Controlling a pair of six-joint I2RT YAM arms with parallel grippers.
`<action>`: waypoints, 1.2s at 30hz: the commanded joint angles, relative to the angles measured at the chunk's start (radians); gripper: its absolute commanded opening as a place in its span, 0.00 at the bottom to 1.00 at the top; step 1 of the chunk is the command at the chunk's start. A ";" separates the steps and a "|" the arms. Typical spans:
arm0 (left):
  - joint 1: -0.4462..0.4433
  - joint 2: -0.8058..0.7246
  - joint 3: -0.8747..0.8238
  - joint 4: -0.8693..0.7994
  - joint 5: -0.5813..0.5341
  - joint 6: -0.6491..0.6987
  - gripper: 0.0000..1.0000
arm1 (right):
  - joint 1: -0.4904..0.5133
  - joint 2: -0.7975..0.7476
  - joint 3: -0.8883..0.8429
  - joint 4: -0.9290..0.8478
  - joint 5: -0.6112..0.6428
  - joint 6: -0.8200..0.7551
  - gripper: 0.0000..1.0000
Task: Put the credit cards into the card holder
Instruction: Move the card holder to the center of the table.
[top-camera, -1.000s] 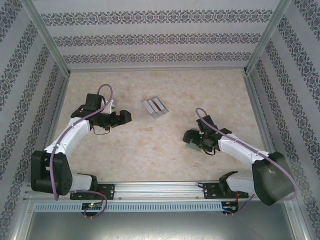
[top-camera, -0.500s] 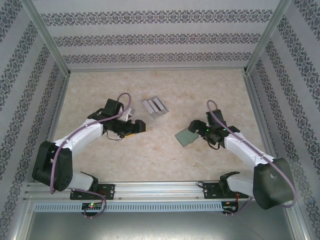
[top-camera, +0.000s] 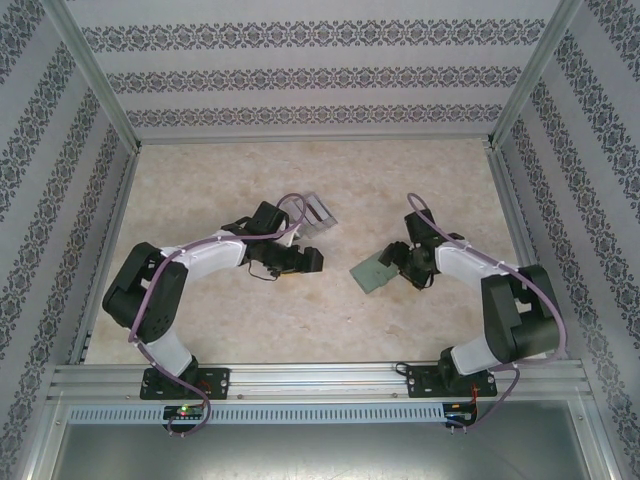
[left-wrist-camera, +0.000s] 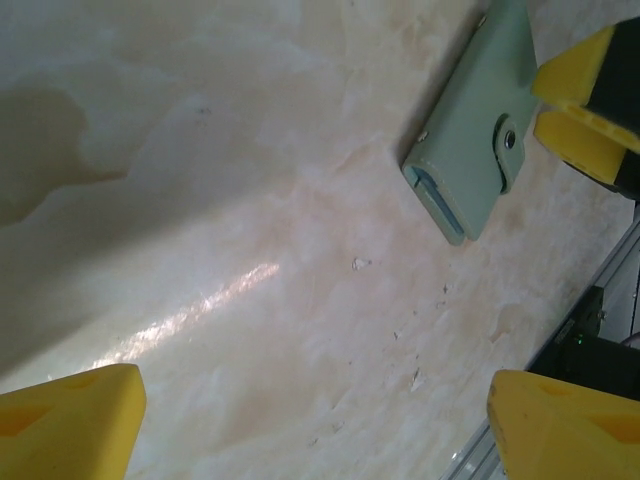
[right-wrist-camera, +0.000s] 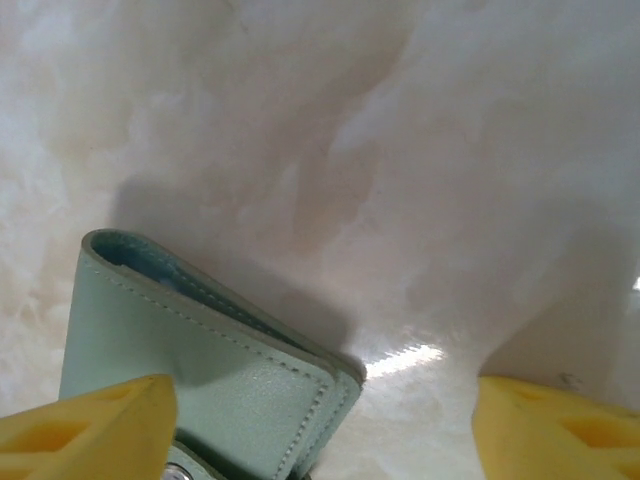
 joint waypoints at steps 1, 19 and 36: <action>-0.005 0.008 -0.023 0.086 -0.013 -0.036 0.88 | 0.128 0.103 0.059 0.311 -0.231 -0.021 0.70; -0.005 0.074 -0.040 0.111 -0.097 -0.027 0.72 | 0.240 0.168 0.127 0.365 -0.268 -0.035 0.51; -0.006 0.125 -0.045 0.217 -0.033 -0.099 0.43 | 0.287 0.237 0.098 0.469 -0.315 0.024 0.53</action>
